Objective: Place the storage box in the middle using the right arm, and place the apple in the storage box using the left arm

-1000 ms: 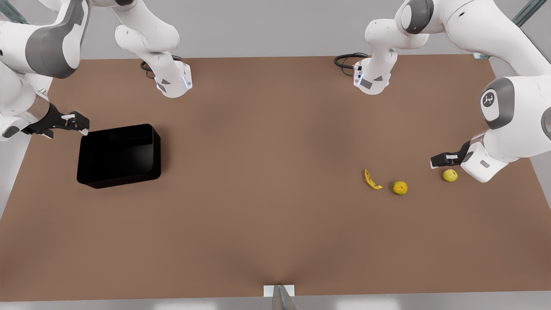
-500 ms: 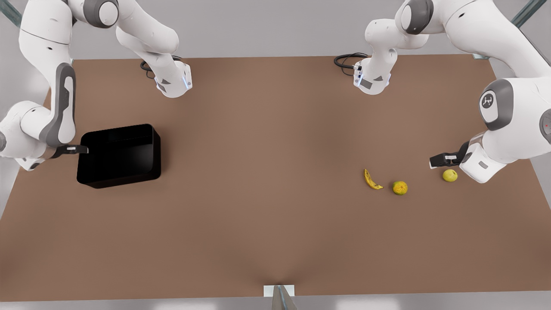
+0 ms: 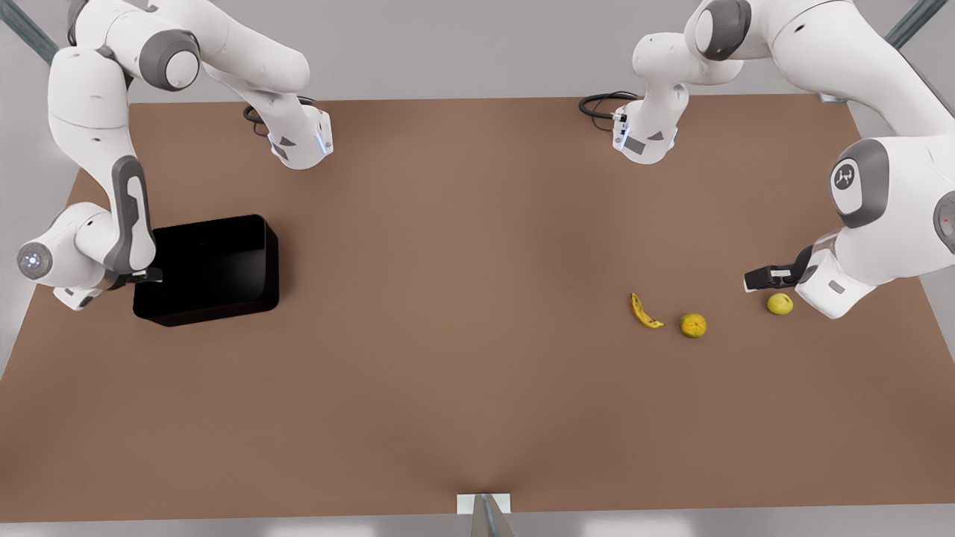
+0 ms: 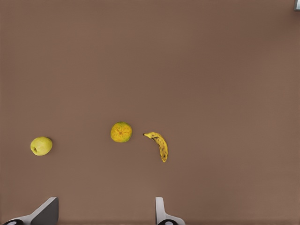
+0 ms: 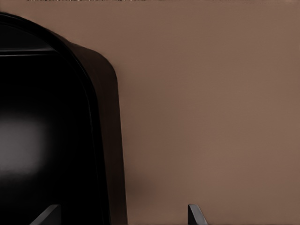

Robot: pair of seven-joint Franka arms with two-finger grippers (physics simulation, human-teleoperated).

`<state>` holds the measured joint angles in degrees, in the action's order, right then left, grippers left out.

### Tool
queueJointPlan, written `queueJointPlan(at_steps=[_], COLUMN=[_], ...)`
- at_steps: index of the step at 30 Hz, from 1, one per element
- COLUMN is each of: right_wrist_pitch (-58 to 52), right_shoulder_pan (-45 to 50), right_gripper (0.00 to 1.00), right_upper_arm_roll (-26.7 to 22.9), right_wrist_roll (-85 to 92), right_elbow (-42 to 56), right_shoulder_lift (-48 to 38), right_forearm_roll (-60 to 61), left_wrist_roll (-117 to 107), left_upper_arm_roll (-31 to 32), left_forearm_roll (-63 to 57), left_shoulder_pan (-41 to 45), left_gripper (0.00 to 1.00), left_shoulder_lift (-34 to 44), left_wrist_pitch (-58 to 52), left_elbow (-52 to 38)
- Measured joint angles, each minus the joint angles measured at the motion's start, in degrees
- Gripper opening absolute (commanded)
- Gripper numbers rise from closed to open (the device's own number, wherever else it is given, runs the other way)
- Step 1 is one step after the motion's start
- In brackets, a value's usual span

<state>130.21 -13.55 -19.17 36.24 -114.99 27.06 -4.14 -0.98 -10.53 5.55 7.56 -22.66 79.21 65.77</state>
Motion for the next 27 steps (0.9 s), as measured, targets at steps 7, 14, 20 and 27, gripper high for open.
queueJointPlan(at_steps=[7,14,20,27], right_wrist_pitch=[-1.1,-2.7,-5.8,-12.8], right_shoulder_pan=[0.4,0.6,1.9,15.2], right_gripper=[0.25,0.21,0.21,0.21], right_upper_arm_roll=[0.0,0.7,4.4,7.4], right_wrist_roll=[2.3,4.1,5.3,5.8], right_elbow=[1.0,2.9,6.3,20.2], right_shoulder_lift=[0.2,0.0,-4.0,-3.0], right_forearm_roll=[0.0,0.0,0.7,11.5], left_wrist_roll=[0.0,0.0,-0.1,-0.1], left_upper_arm_roll=[0.0,0.0,0.0,0.0], left_forearm_roll=[0.0,0.0,0.0,0.0], left_shoulder_pan=[0.0,0.0,0.0,0.0], left_gripper=[1.0,1.0,1.0,1.0], left_shoulder_lift=[0.0,0.0,0.1,0.2], left_wrist_pitch=[-0.1,-0.1,-0.1,-0.1], left_elbow=[0.0,0.0,0.0,0.0])
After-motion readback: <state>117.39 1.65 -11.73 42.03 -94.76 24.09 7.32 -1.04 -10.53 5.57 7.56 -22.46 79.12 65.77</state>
